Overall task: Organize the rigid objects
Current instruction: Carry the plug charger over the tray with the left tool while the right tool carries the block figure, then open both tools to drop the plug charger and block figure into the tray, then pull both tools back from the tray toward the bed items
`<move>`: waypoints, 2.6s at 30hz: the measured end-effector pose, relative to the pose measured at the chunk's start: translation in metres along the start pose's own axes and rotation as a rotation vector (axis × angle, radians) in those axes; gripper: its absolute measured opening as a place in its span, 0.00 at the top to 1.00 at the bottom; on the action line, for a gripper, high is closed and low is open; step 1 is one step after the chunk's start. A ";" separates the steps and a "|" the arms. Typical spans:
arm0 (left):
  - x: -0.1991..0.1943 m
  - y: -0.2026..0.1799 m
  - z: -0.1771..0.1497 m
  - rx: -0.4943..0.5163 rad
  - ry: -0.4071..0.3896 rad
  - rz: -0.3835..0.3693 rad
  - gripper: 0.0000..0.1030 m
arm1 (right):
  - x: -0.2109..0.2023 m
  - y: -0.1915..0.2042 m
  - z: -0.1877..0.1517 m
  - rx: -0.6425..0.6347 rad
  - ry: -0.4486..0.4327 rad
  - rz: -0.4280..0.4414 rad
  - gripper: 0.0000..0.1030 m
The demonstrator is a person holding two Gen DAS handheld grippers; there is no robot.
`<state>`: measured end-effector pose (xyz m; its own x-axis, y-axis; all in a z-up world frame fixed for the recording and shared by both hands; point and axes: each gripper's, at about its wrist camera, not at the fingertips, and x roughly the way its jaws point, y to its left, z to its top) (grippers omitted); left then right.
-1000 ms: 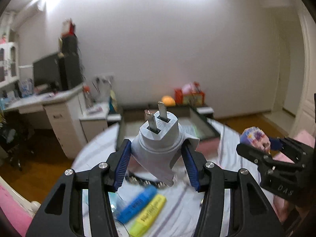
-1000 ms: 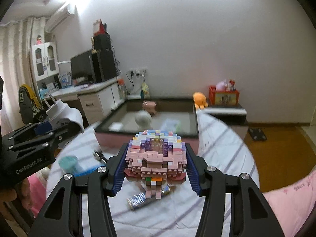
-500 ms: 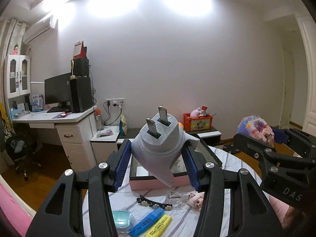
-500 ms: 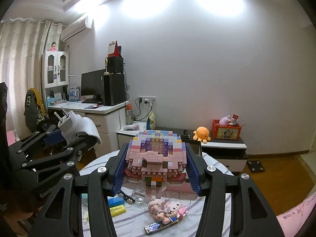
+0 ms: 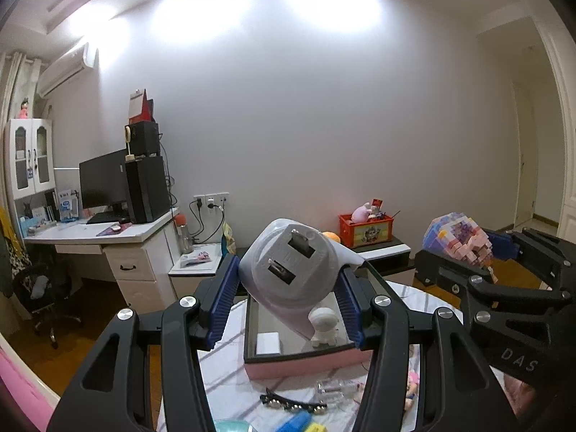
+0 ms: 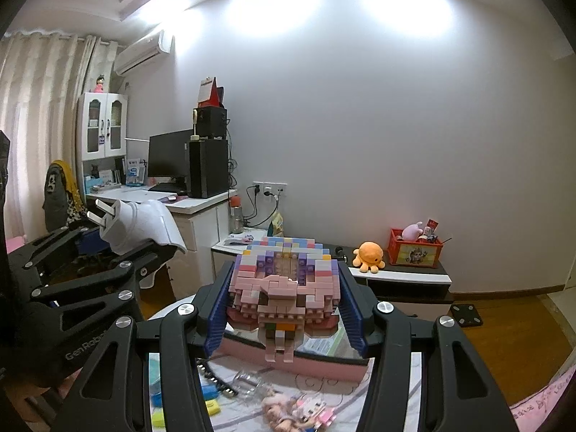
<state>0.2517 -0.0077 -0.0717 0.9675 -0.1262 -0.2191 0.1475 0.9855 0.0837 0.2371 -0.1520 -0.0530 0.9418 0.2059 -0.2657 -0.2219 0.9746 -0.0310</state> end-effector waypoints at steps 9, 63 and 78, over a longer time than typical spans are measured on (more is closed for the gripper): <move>0.091 -0.004 -0.009 0.009 0.134 -0.045 0.49 | 0.080 -0.027 -0.006 0.011 0.117 -0.006 0.47; -0.084 0.008 0.000 -0.037 -0.069 0.042 0.00 | -0.062 0.002 -0.005 0.056 -0.029 -0.043 0.00; -0.126 -0.002 0.000 -0.020 -0.119 0.043 0.00 | -0.110 0.011 -0.010 0.045 -0.079 -0.080 0.00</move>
<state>0.1300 0.0062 -0.0444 0.9906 -0.0951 -0.0984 0.1023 0.9923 0.0704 0.1290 -0.1647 -0.0336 0.9734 0.1320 -0.1875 -0.1353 0.9908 -0.0053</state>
